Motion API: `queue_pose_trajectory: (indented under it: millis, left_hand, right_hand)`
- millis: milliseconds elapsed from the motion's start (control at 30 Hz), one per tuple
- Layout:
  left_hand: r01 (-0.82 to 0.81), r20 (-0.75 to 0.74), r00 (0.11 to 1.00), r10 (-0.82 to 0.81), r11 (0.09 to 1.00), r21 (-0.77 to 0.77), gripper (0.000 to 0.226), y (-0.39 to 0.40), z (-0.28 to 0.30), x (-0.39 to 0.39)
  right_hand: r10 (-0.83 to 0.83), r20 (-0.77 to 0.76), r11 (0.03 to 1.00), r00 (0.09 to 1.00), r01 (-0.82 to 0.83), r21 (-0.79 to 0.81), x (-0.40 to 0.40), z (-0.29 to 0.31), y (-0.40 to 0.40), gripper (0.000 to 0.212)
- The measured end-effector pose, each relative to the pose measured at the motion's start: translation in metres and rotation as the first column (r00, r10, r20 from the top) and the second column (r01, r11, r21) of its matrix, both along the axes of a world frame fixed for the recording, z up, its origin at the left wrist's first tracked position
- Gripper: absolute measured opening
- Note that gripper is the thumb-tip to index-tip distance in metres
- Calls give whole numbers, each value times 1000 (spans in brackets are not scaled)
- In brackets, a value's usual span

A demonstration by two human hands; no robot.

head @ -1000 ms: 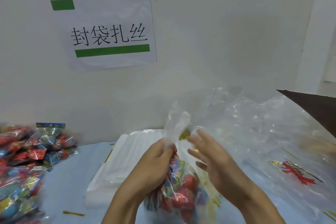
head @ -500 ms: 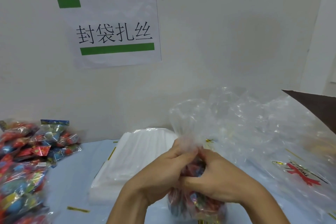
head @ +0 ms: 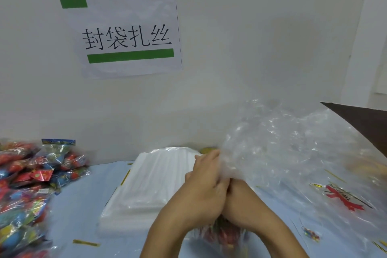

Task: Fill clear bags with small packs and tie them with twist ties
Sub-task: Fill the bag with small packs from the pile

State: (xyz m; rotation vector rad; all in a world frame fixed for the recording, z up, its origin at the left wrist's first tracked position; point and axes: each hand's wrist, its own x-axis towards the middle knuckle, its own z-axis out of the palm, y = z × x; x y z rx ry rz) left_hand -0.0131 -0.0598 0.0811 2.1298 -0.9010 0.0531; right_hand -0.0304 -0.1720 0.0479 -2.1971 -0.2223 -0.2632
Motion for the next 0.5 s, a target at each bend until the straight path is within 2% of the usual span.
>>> queue_pose_trajectory:
  millis: [67,133,200,233,267,300,333,400,433,500]
  left_hand:
    - [-12,-93,996,4,996,-90,28,0,0,-2]
    - [-34,-160,987,6,985,-168,30,0,1,-3]
    - [-78,-200,979,32,971,-227,66,1,1,0]
    - [-116,-163,983,79,966,-231,82,3,1,2]
    - [-152,-100,986,133,963,-223,88,6,0,4]
    - [-167,-54,986,159,961,-221,87,11,-3,6]
    - [-145,-70,989,132,964,-224,88,18,-5,7]
    - [29,-202,977,-70,980,-199,107,29,-18,11]
    - [128,-247,956,-157,983,-128,119,33,-24,12]
    - [202,-228,954,-195,979,7,134,33,-31,12]
  right_hand:
    - [-41,-69,987,997,51,152,-1,2,-1,21]
    - [-63,-120,958,991,93,270,-1,4,-8,32]
    - [-37,-166,905,985,104,412,-5,9,-16,39]
    - [-51,-175,854,983,134,503,-4,10,-20,37]
    - [-92,-180,777,979,184,602,-3,10,-24,36]
    - [-140,-197,664,970,239,709,1,9,-29,35]
    - [-170,-220,531,961,277,801,3,8,-32,35]
    - [-170,-252,318,953,295,901,6,8,-33,33]
    - [-149,-261,243,954,291,925,8,7,-33,33]
    - [-79,-272,131,959,280,951,10,3,-30,33]
